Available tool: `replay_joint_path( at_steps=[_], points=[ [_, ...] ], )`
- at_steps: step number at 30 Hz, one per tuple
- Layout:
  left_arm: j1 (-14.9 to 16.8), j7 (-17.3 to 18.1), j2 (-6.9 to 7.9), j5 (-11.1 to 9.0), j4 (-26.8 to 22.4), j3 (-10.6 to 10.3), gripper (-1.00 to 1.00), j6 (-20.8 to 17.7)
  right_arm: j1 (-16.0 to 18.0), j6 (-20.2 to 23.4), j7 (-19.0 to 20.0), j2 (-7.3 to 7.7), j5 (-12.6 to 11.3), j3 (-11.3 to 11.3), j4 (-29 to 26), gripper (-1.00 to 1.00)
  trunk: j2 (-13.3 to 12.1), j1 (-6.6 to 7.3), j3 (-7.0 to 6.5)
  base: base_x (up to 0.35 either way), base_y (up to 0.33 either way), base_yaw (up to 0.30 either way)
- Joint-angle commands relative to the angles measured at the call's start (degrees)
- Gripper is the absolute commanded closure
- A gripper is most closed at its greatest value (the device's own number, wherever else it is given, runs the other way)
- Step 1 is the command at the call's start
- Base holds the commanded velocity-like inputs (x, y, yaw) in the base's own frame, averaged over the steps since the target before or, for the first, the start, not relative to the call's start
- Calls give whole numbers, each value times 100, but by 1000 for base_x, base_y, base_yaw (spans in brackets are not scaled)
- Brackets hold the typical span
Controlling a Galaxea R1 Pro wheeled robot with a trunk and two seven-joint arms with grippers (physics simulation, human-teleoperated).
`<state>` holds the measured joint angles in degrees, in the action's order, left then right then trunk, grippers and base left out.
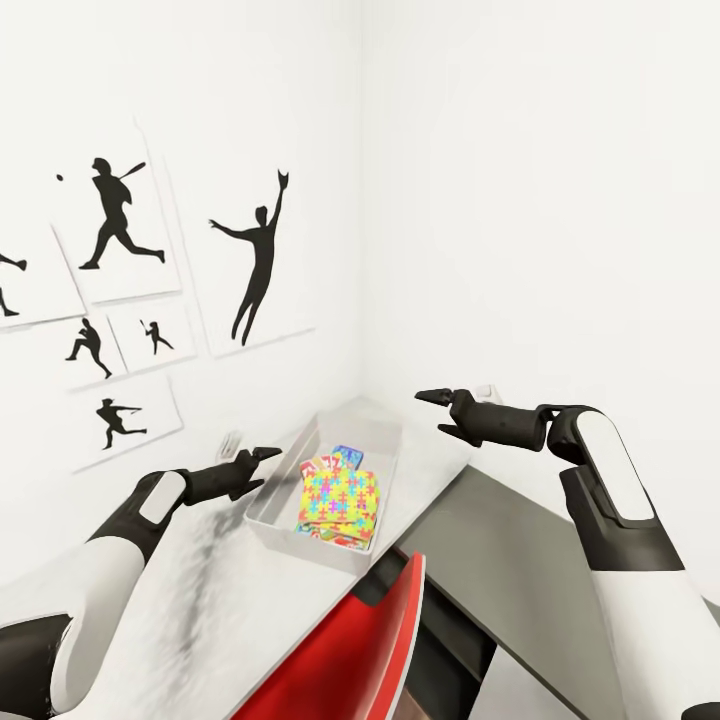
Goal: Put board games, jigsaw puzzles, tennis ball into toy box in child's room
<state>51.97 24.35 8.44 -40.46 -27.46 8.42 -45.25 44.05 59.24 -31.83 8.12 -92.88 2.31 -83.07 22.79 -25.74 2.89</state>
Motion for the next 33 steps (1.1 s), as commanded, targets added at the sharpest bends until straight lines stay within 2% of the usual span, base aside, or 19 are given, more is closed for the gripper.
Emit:
replay_joint_path(
  at_steps=[1, 15, 24, 33],
  points=[
    [6, 16, -2, 14, -1, 28, -100, -37, 7, 0, -60, 4, -55, 6, -5, -100, 13, -4, 4, 0, 0, 0],
    [6, 30, 17, 12, -11, 37, -100, -37, 7, 0, -60, -3, -55, 6, -13, -100, 13, -4, -128, -7, 4, 61],
    [7, 10, 6, 12, -11, 37, -100, -37, 7, 0, -65, -10, -55, 6, -11, -100, 13, -4, -145, -101, 62, 50],
    [7, 17, 17, 12, -12, 37, -100, -41, 7, 0, -63, -12, -55, 12, 1, -100, 13, -4, -145, -82, 32, 240]
  ],
)
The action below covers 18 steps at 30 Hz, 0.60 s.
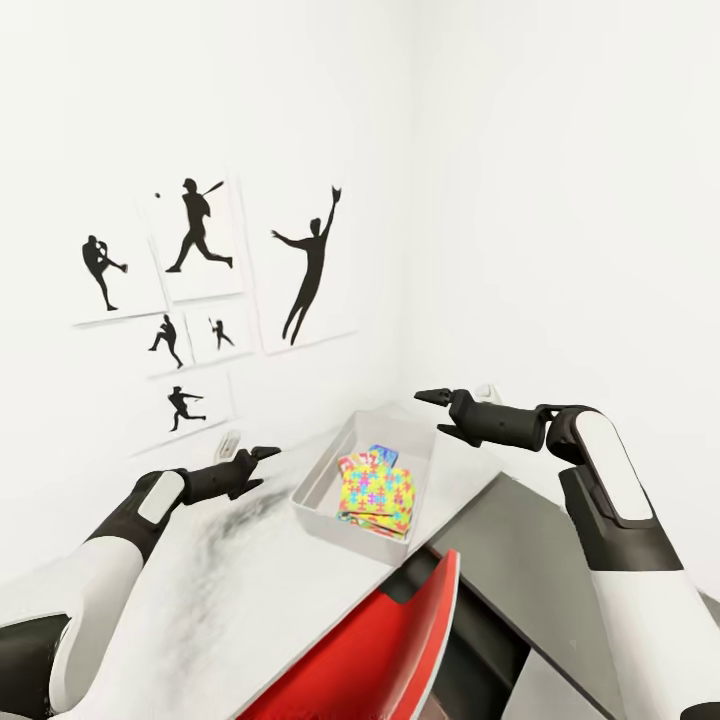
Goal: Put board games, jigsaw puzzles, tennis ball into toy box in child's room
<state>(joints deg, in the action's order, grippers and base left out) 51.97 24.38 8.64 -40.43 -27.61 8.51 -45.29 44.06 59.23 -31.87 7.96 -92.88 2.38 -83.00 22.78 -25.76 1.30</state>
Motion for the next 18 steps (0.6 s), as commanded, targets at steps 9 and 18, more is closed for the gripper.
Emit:
replay_joint_path(
  at_steps=[9, 18],
  points=[
    [8, 14, -3, 9, 1, 28, -100, -40, 6, 0, -64, -41, 21, 8, -5, -100, 14, -2, 14, -195, 183, 283],
    [6, 14, 5, 14, 5, 28, -100, -41, 6, 10, -49, -87, 639, -10, 3, -100, 14, -2, 14, -223, 219, 287]
  ],
)
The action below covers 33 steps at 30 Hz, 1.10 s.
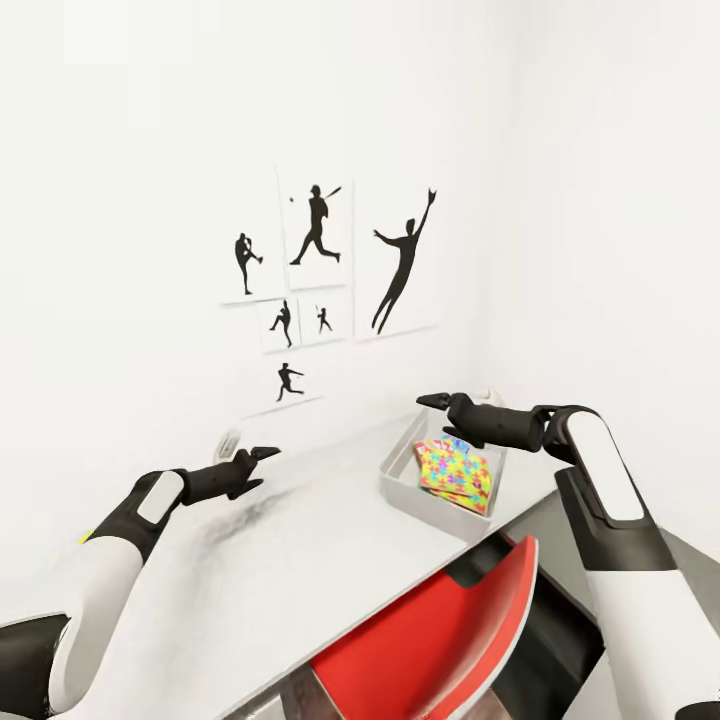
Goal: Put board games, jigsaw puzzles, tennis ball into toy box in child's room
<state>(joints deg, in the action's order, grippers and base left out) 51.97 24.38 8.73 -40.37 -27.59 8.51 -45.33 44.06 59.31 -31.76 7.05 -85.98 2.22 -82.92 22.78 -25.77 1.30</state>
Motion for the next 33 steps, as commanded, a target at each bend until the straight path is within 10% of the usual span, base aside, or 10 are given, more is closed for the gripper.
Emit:
replay_joint_path(
  at_steps=[1, 33],
  points=[
    [6, 14, -1, 9, 3, 28, -100, -37, 7, 4, -59, -12, -41, 5, -6, -100, 14, -2, 14, -223, 225, 289],
    [15, 5, 12, 17, 3, 28, -100, -34, 7, -7, -68, -133, 17, 48, -15, -100, 14, -2, 14, -137, 259, 98]
  ],
)
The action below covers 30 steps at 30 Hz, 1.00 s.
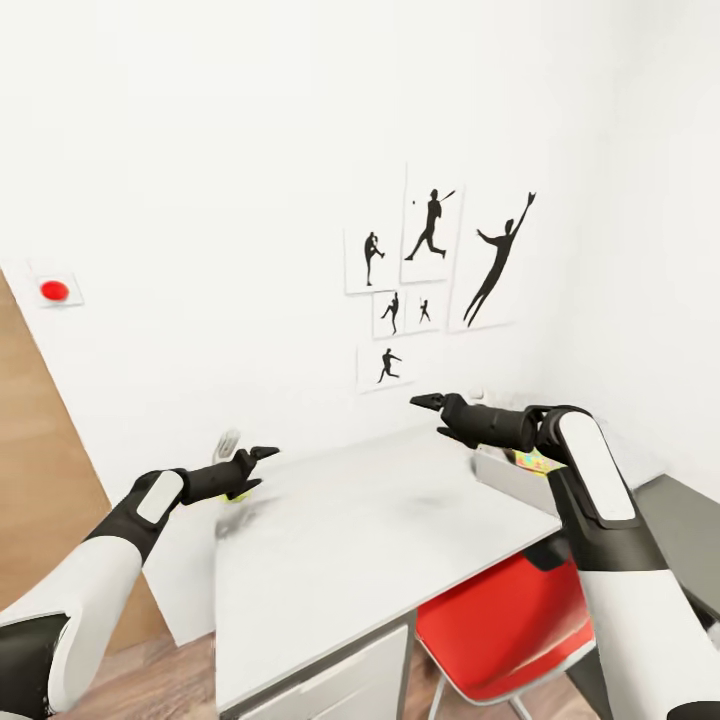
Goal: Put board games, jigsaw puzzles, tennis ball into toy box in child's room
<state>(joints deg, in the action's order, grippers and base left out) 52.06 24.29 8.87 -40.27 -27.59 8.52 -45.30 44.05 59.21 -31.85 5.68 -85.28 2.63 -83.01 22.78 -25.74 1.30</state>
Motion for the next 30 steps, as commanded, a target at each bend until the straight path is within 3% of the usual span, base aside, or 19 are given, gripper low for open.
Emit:
replay_joint_path(
  at_steps=[1, 11, 30],
  points=[
    [6, 15, -1, 9, 4, 27, -100, -38, 7, 3, -59, 3, -51, 17, -2, -100, 14, -4, 14, 10, 289, 263],
    [6, 28, 23, 11, 7, 20, -100, -32, 7, -6, -65, 7, -50, 36, 11, -100, 14, -4, 14, 69, 291, 83],
    [6, 32, 73, 11, 8, 18, -100, -26, 7, -5, -61, 4, -50, 36, 74, -100, 14, -4, 13, 47, 318, -258]
  ],
)
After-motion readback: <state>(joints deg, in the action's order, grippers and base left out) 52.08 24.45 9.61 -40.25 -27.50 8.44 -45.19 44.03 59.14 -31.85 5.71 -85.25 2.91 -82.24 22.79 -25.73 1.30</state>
